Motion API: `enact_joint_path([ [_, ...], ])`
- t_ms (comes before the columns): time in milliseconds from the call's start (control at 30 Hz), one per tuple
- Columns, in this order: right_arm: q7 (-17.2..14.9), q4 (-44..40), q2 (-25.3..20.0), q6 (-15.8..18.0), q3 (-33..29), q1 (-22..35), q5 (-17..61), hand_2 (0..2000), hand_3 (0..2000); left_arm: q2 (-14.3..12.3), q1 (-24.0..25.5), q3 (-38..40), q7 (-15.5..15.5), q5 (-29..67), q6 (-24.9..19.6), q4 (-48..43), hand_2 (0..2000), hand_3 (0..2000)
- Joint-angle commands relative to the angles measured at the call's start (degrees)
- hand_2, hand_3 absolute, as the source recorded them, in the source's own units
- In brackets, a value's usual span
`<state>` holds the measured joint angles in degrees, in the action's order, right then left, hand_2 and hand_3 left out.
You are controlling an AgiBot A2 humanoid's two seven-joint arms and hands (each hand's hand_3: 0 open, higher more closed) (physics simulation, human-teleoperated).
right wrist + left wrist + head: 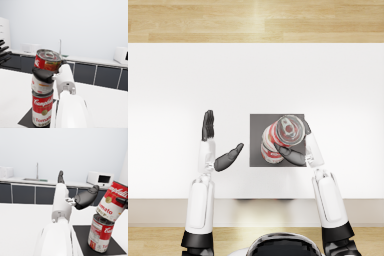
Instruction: Pick up the red can on the left and place it in the middle, then pick up the red can on the right and place it on top of the can in the middle
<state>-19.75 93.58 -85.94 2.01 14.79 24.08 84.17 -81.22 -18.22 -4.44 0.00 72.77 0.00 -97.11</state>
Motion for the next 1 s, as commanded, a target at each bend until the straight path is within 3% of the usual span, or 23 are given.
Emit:
enact_joint_path([
  [33, -0.08, -1.14, -0.43, 0.13, 0.34, 0.85, 0.0, 0, 867, -0.24, -0.92, 0.6, 0.0, 0.0, 0.0, -0.23, 0, 0],
  [100, -0.18, -2.57, -0.57, -0.57, 0.29, 0.77, -0.01, 0, 213, -0.45, -1.23, 0.75, 0.0, 0.0, 0.0, -0.05, 0, 0],
  [133, -0.2, -3.01, -0.61, -0.98, 0.04, 0.7, -0.01, 0, 0, -0.53, -1.22, 0.81, 0.0, 0.0, 0.0, -0.05, 0, 0],
  [333, -0.25, 1.45, -1.42, -1.87, -0.15, 1.48, -0.02, 0, 0, -0.92, -0.91, 1.27, 0.0, 0.0, 0.0, -1.16, 0, 0],
  [533, -0.25, 10.69, -3.84, -1.99, -1.81, 5.94, -0.03, 0, 0, -1.64, -2.85, 1.63, 0.0, 0.0, 0.0, -3.36, 0, 0],
  [567, -0.25, 11.4, 18.42, -2.0, 16.29, 15.52, -0.02, 0, 0, -1.78, -3.38, 1.77, 0.0, 0.0, 0.0, -3.66, 0, 0],
  [600, -0.25, 12.49, 0.5, -2.01, 0.37, 8.16, -0.06, 0, 0, -1.91, -3.74, 1.7, 0.0, 0.0, 0.0, -4.23, 0, 0],
  [767, 0.2, 15.52, -0.99, -2.01, -6.07, 11.54, 0.0, 0, 0, -2.61, -7.94, 3.31, 0.0, 0.0, 0.0, -6.16, 0, 0],
  [900, 12.97, 16.08, -0.82, -2.01, -11.17, 11.81, -0.02, 0, 0, -2.71, -9.68, 5.43, 0.0, -0.01, 0.0, -6.11, 0, 0],
  [1000, 17.25, 15.36, -0.73, -2.01, -14.61, 10.77, -0.03, 0, 0, -2.64, -10.55, 7.83, 0.0, -0.01, 0.0, -5.67, 0, 0],
])
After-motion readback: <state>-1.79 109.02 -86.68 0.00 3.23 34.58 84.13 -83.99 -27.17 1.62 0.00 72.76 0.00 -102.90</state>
